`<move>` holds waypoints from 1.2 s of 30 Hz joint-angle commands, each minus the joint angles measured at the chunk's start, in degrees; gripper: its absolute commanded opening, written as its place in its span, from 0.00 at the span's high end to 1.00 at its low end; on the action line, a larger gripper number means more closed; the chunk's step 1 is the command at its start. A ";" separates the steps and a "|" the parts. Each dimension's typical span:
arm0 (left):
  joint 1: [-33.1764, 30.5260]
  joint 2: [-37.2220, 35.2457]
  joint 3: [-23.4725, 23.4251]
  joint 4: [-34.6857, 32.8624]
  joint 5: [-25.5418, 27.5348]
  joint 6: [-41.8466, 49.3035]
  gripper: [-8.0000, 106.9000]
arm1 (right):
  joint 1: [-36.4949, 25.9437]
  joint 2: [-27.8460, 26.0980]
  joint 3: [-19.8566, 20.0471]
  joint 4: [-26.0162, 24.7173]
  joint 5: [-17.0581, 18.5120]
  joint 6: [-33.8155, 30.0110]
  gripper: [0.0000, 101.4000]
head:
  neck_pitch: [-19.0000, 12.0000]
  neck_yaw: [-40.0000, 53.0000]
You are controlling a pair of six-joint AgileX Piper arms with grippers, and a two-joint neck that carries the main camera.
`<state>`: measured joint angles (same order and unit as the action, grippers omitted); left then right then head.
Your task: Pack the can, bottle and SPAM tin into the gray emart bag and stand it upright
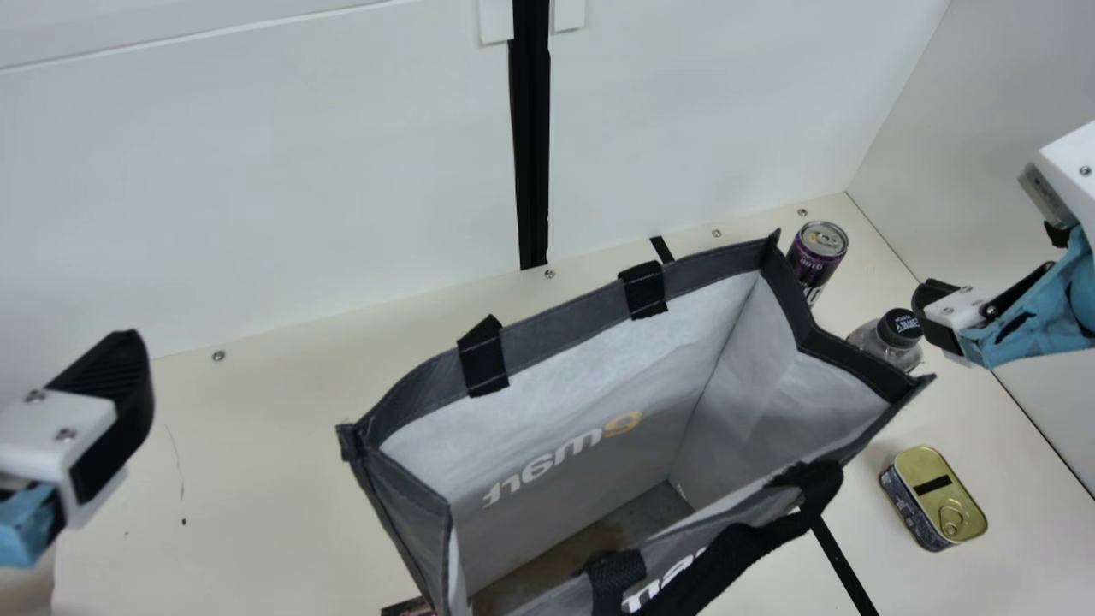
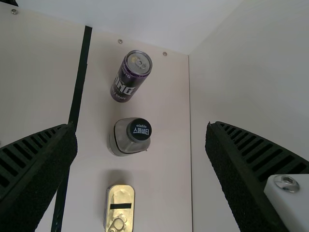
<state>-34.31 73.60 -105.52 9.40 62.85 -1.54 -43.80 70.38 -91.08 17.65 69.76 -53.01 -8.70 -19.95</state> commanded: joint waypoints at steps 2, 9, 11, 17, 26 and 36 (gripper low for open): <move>-1.70 1.29 -1.65 -0.23 0.23 -0.24 0.15 | 0.00 0.00 0.00 0.00 0.00 0.00 0.06 | -1.30 -0.05; -3.49 4.52 -5.52 -2.88 1.35 -0.05 0.15 | 0.00 0.00 0.00 0.00 0.00 0.00 0.06 | -1.30 -0.05; -3.83 5.41 -6.63 -3.70 1.74 0.17 0.15 | 0.00 0.00 0.00 0.00 0.00 0.00 0.06 | -1.30 -0.05; -5.30 7.98 -9.87 -5.35 2.64 0.99 0.15 | 0.00 0.00 0.00 0.00 0.00 0.00 0.06 | -1.30 -0.05; -8.84 11.79 -15.02 -6.52 3.77 2.41 0.15 | 0.00 0.00 0.00 0.00 0.00 0.00 0.06 | -1.30 -0.05; -12.80 15.70 -20.51 -7.93 5.04 5.01 0.15 | 0.00 0.00 0.00 0.00 0.00 0.00 0.06 | -1.30 -0.05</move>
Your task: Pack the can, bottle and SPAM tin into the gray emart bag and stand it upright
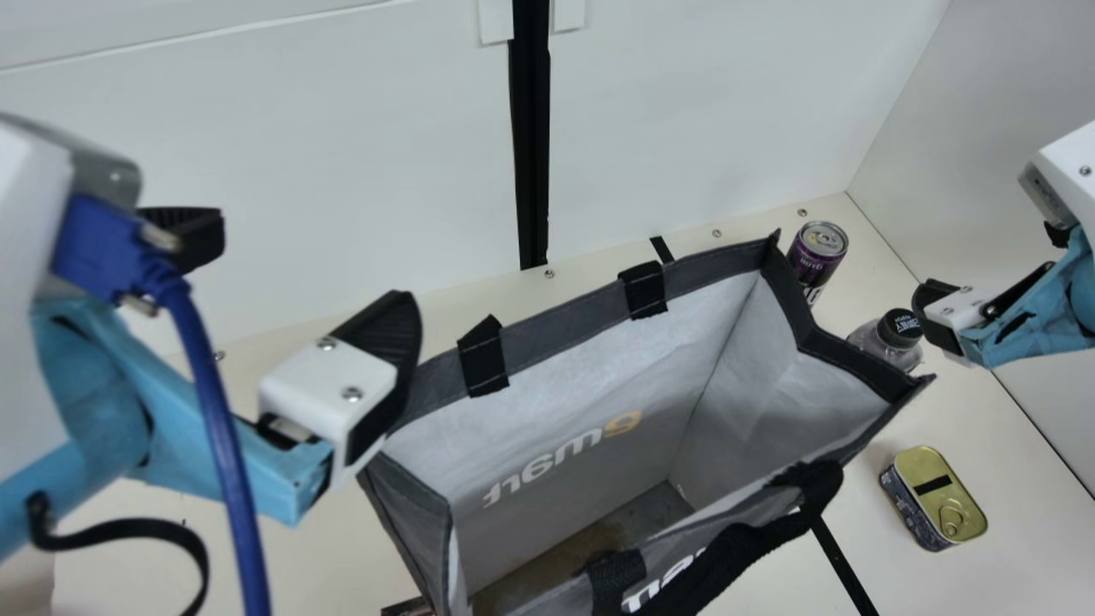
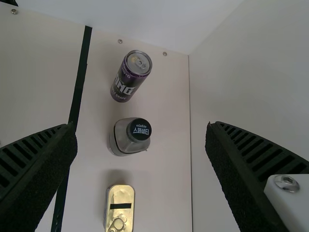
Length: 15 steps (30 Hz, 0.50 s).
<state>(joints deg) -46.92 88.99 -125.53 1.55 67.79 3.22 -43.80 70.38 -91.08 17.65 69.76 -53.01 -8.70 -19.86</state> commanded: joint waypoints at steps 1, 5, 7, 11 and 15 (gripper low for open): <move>-0.51 0.69 -1.03 -0.25 0.25 0.56 0.15 | 0.00 0.00 0.00 0.00 0.00 0.00 0.06 | -1.30 -0.14; -1.69 2.07 -2.85 -0.99 0.85 1.81 0.15 | 0.00 0.00 0.00 0.00 0.00 0.00 0.06 | -1.30 -0.14; -2.18 2.74 -3.73 -1.49 1.23 2.43 0.15 | 0.00 0.00 0.00 0.00 0.00 0.00 0.06 | -1.30 -0.14; -3.01 4.02 -5.28 -2.85 2.11 3.55 0.15 | 0.00 0.00 0.00 0.00 0.00 0.00 0.06 | -1.30 -0.14; -3.65 4.83 -5.36 -4.42 2.11 4.72 0.15 | 0.00 0.00 0.00 0.00 0.00 0.00 0.06 | -1.30 -0.14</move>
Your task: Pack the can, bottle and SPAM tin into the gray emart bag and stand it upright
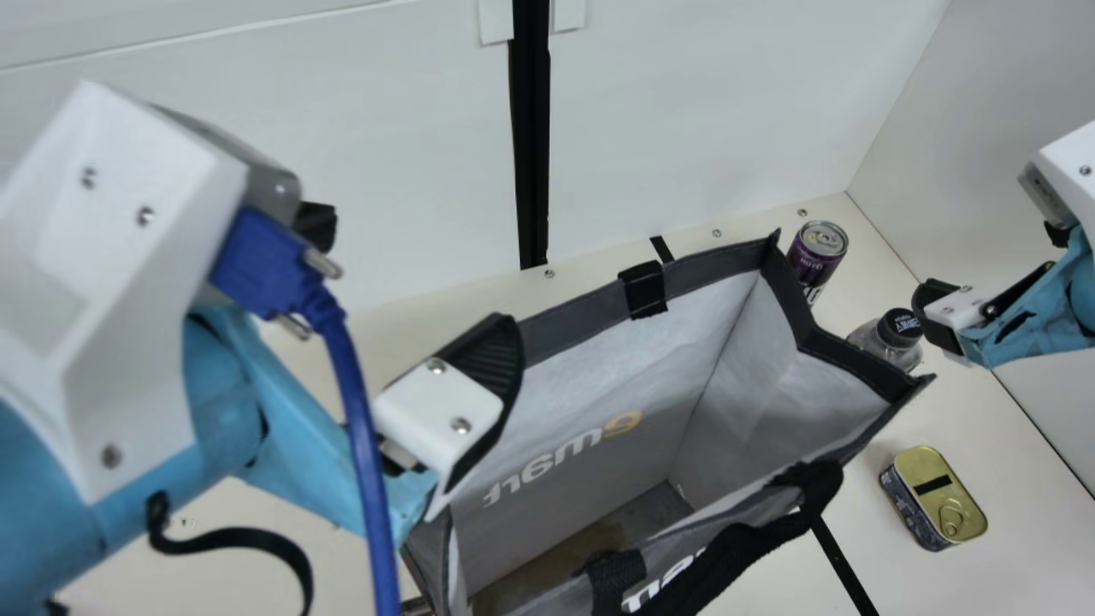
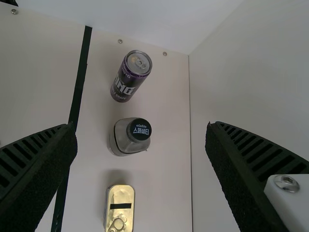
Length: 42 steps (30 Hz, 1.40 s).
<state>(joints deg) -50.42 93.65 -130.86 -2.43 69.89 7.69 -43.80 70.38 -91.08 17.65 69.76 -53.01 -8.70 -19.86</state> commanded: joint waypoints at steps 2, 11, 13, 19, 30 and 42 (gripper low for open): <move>-0.42 0.53 0.06 -1.35 0.01 0.87 0.15 | 0.00 0.00 0.00 0.00 0.00 0.00 0.06 | -1.30 -0.14; -0.76 2.68 -0.18 -5.70 0.01 3.63 0.15 | 0.00 0.00 0.00 0.00 0.00 0.00 0.06 | -1.30 -0.14; -0.72 3.35 -0.44 -6.59 0.01 4.25 0.15 | 0.00 0.00 0.00 0.00 0.00 0.00 0.06 | -1.30 -0.14; -0.35 5.95 -1.73 -8.87 0.01 5.99 0.15 | 0.00 0.00 0.00 0.00 0.00 0.00 0.06 | -1.30 -0.14; 1.15 12.01 -4.88 -11.90 0.01 8.63 0.15 | 0.00 0.00 0.00 0.00 0.00 0.00 0.06 | -1.30 -0.14; 1.22 15.89 -4.30 -14.42 0.01 11.11 0.15 | 0.00 0.00 0.00 0.00 0.00 0.00 0.06 | -1.30 -0.14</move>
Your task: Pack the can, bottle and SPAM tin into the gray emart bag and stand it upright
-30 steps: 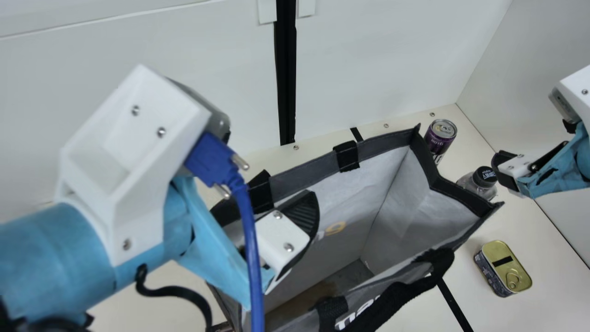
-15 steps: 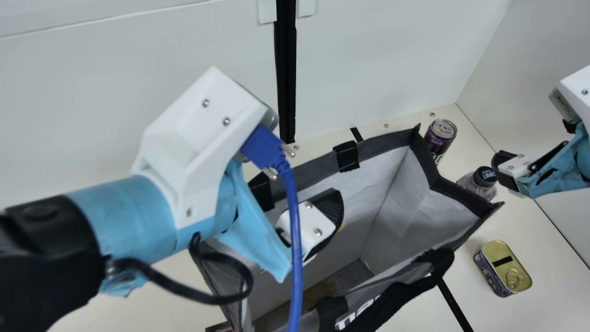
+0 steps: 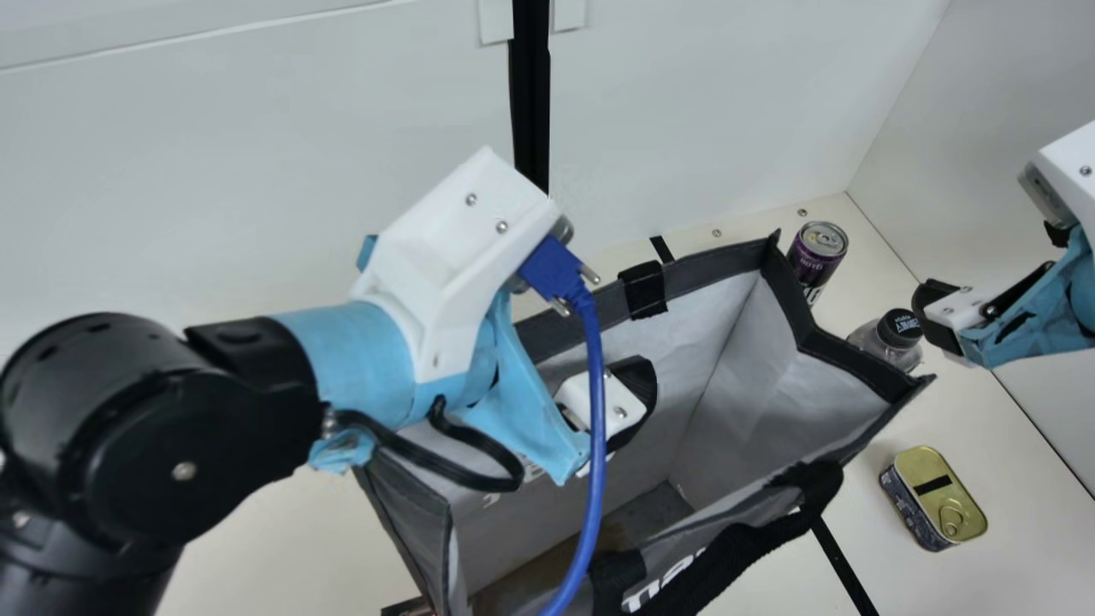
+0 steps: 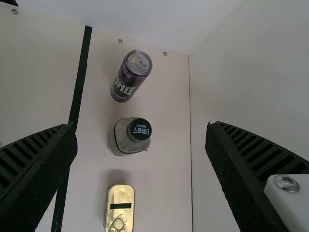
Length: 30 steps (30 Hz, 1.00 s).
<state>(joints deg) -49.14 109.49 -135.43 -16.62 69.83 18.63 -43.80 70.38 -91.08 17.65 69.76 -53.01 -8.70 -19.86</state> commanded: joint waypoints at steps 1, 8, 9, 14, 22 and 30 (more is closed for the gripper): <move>-0.12 0.24 0.47 -0.29 0.07 0.43 0.15 | 0.00 0.00 0.00 0.00 0.00 0.00 0.06 | -1.30 -0.14; -0.29 1.38 1.64 -0.64 0.07 1.77 0.26 | 0.00 0.00 0.00 0.00 0.00 0.00 0.06 | -1.30 -0.14; -0.28 1.49 1.77 -0.69 0.07 1.79 0.32 | 0.00 0.00 0.00 0.00 0.00 0.00 0.06 | -1.30 -0.14; -0.14 1.77 2.10 -0.42 0.07 1.34 0.61 | 0.00 0.00 0.00 0.00 0.00 0.00 0.06 | -1.30 -0.14; -0.39 0.86 3.74 3.92 0.07 -0.73 1.00 | 0.00 0.00 0.00 0.00 0.00 0.00 0.06 | -1.30 -0.14; -0.07 -0.57 3.87 8.29 0.07 -4.06 1.00 | 0.00 0.00 0.00 0.00 0.00 0.00 0.06 | -1.30 -0.14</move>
<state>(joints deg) -49.28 109.10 -131.31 -9.47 69.93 15.12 -43.80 70.38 -91.08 17.65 69.76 -53.01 -8.70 -19.95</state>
